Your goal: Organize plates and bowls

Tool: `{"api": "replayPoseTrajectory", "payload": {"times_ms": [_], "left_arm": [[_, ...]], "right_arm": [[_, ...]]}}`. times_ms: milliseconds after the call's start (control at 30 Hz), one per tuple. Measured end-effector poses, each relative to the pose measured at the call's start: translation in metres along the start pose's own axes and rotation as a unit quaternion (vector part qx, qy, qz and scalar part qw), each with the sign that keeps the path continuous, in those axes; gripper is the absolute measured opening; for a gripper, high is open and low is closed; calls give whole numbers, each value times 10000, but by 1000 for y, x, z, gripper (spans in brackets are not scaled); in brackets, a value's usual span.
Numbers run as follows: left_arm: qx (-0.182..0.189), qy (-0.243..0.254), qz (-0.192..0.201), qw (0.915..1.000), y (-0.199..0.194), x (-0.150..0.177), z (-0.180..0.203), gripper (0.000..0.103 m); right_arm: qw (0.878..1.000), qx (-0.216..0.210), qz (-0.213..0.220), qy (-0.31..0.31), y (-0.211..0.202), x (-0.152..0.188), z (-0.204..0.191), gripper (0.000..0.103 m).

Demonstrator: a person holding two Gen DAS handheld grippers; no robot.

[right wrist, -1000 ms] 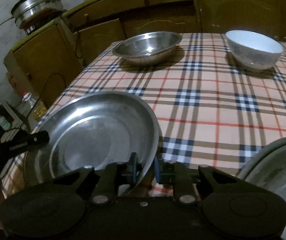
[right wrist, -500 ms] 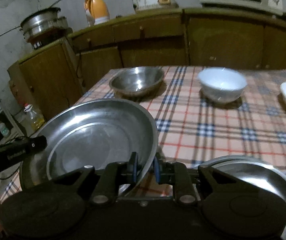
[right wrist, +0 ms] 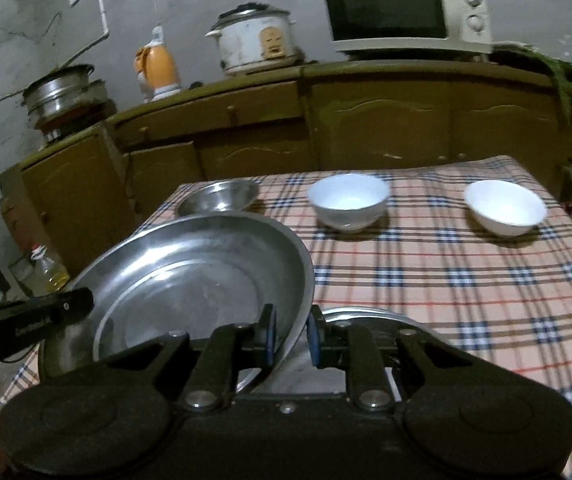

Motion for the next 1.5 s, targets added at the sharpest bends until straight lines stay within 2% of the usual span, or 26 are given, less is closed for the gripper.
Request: {"api": "replayPoseTrajectory", "payload": {"times_ms": [300,600,867,1500], "left_arm": [[242,187,73,9995,-21,6,39,16],[447,434,36,9981,-25,19,69,16],[558,595,-202,9965,-12,40,87,16],[517,850,-575,9934,27,73,106,16]], "right_arm": [[9995,247,179,115,-44,7,32,22],[9983,449,236,291,-66,20,62,22],[9970,541,65,552,-60,42,87,22],[9941,662,-408,762,-19,79,120,22]]}}
Point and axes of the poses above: each gripper's, at about its wrist camera, not at the fingertips, and y roughly the way its jaws point, z to its right, x to its underside, the point moved 9 cm from there along y, roughly the way its jaws point, and after that the axes turned 11 degrees about -x, right-handed, at the moved point
